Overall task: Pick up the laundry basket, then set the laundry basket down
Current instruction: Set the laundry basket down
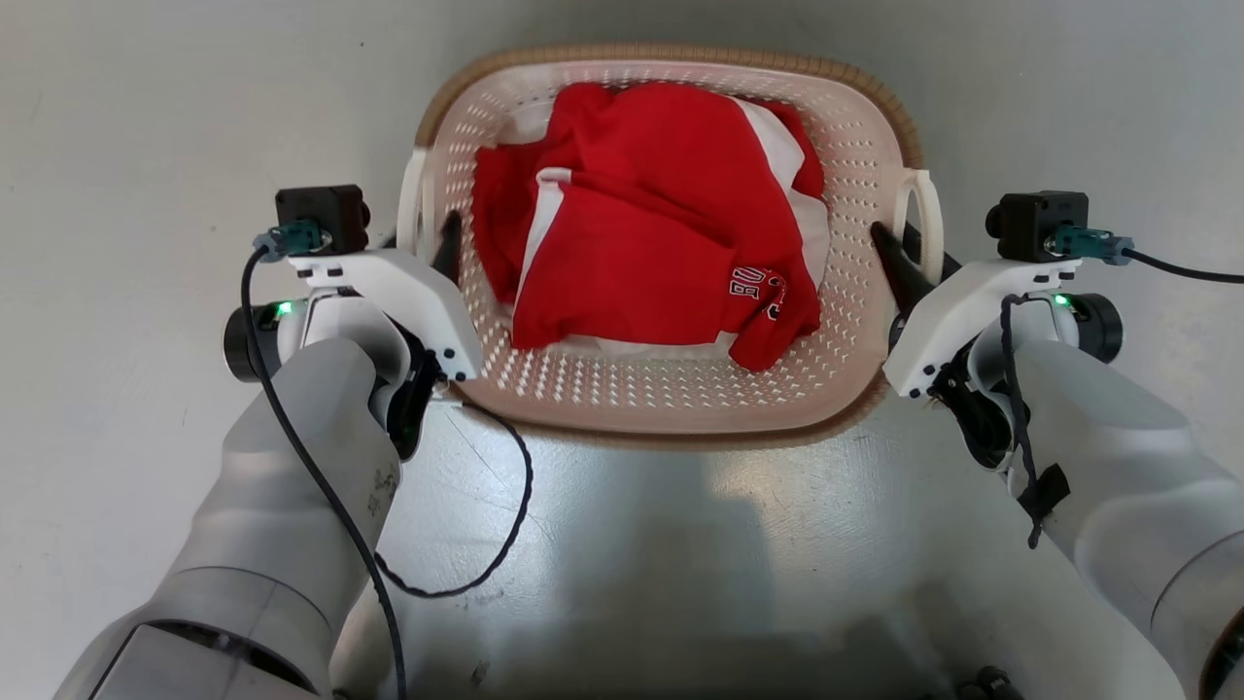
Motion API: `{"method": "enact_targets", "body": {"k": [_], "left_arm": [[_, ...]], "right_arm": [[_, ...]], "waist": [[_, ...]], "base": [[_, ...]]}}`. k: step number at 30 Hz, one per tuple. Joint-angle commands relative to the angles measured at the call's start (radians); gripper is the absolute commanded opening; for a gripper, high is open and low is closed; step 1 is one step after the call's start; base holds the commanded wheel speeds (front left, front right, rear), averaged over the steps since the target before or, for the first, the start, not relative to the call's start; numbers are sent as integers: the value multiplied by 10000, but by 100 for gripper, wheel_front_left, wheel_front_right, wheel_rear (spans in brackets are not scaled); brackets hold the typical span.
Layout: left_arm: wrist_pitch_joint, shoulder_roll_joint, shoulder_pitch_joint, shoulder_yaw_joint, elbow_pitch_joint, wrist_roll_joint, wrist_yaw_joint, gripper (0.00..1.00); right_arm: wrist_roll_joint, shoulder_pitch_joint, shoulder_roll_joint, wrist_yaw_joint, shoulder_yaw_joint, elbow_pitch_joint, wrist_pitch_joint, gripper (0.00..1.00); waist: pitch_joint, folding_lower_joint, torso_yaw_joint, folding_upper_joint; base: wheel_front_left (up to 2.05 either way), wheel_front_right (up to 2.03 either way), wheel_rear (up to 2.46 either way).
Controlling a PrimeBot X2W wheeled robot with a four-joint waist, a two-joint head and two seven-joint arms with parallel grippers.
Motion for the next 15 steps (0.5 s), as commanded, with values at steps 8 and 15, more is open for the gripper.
{"method": "enact_targets", "body": {"k": [8, 15], "left_arm": [[-117, 296, 5, 382, -179, 143, 103, 100], [-117, 311, 84, 516, -161, 253, 102, 100]], "right_arm": [[203, 628, 76, 73, 44, 45, -136, 100], [11, 589, 125, 73, -137, 65, -136, 100]], "waist": [[-5, 0, -4, 0], [-115, 0, -74, 0]], "base": [[0, 0, 0], [0, 0, 0]]}}
